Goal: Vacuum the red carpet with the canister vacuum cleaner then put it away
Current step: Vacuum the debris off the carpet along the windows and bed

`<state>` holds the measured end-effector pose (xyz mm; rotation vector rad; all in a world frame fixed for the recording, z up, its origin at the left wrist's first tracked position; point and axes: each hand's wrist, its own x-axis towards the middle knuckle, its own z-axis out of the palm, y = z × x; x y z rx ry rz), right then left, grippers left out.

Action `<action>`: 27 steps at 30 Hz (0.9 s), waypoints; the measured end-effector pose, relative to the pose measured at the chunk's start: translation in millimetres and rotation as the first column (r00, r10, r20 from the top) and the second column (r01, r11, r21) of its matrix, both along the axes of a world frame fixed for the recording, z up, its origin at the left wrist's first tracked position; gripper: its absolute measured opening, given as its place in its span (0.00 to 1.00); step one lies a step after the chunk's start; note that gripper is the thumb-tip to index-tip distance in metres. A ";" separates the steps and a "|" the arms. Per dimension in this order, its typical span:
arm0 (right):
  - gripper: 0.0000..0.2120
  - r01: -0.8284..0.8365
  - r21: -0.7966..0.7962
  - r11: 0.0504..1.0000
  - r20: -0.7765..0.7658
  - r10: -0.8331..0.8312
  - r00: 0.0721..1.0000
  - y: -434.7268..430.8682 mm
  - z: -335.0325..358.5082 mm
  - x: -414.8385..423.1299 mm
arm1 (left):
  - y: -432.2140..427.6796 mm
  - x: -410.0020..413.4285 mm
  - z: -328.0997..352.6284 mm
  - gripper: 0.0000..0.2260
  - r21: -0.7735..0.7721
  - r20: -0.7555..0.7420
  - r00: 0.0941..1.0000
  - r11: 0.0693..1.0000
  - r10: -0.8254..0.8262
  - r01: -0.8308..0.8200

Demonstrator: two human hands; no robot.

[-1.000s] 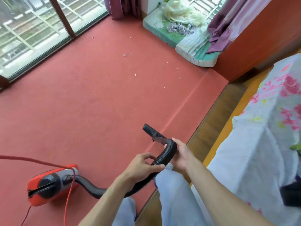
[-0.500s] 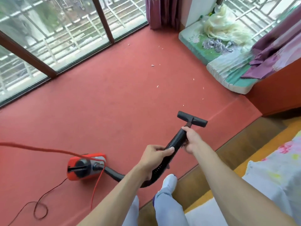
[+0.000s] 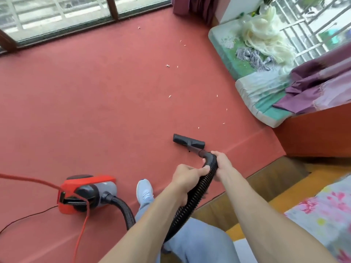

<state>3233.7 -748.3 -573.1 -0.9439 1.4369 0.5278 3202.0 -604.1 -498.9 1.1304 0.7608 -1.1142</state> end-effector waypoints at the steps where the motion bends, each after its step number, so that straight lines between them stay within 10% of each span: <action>1: 0.13 0.007 0.014 1.000 -0.008 -0.007 1.000 -2.0 -8.4 2.4 | -0.9 5.3 -6.2 0.14 0.004 -0.012 1.000 1.000 -0.018 0.018; 27: 0.14 -0.274 0.152 0.950 0.326 0.213 0.921 -154.4 -164.5 76.1 | -139.0 25.1 -136.0 0.12 0.003 0.041 0.977 0.977 0.211 -0.211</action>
